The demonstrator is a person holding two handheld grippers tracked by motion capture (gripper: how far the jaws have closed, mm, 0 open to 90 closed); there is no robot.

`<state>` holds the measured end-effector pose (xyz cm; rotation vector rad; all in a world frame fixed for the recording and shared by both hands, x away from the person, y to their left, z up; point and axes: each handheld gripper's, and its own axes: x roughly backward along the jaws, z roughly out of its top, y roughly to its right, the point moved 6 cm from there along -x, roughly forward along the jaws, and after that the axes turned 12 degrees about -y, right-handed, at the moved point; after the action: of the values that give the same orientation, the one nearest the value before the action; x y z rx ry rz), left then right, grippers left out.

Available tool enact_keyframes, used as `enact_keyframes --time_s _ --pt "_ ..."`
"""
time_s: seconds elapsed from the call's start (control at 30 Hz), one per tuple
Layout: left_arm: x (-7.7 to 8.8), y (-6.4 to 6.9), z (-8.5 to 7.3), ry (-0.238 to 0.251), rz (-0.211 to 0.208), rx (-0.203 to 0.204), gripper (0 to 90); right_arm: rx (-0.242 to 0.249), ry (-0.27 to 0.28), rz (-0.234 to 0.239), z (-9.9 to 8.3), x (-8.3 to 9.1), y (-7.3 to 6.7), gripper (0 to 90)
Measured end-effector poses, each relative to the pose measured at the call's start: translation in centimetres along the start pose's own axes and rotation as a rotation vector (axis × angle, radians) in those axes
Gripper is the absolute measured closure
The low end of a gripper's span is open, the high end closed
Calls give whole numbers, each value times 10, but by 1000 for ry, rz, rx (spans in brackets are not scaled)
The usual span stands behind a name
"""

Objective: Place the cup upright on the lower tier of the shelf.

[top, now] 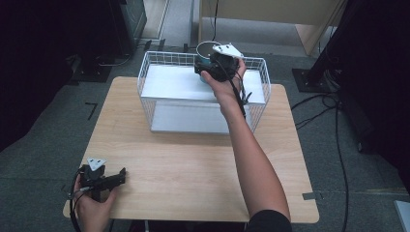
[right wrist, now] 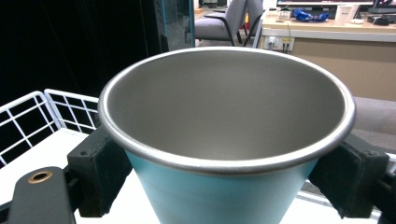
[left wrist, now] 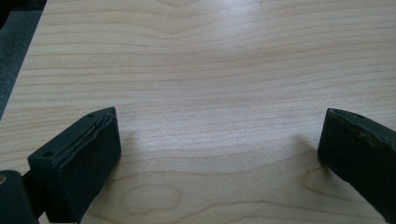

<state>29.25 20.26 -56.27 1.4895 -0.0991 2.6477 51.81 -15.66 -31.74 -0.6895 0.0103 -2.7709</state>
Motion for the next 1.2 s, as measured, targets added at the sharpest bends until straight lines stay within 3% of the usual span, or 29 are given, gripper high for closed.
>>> enact_keyframes --time_s 0.2,0.3,0.53,0.87,1.2 --pt "0 0 0 -1 0 -1 0 7 -41 11 -5 -3 2 122" --pt "0 0 0 -1 1 -2 0 -5 -49 28 -9 -6 4 73" --pt "0 0 0 -1 0 -2 0 -4 -58 54 -19 -6 4 51" --pt "0 0 0 -1 1 -2 0 0 -73 48 -31 8 6 48" --pt "0 0 0 -3 1 -4 0 1 -78 30 -51 35 12 48"
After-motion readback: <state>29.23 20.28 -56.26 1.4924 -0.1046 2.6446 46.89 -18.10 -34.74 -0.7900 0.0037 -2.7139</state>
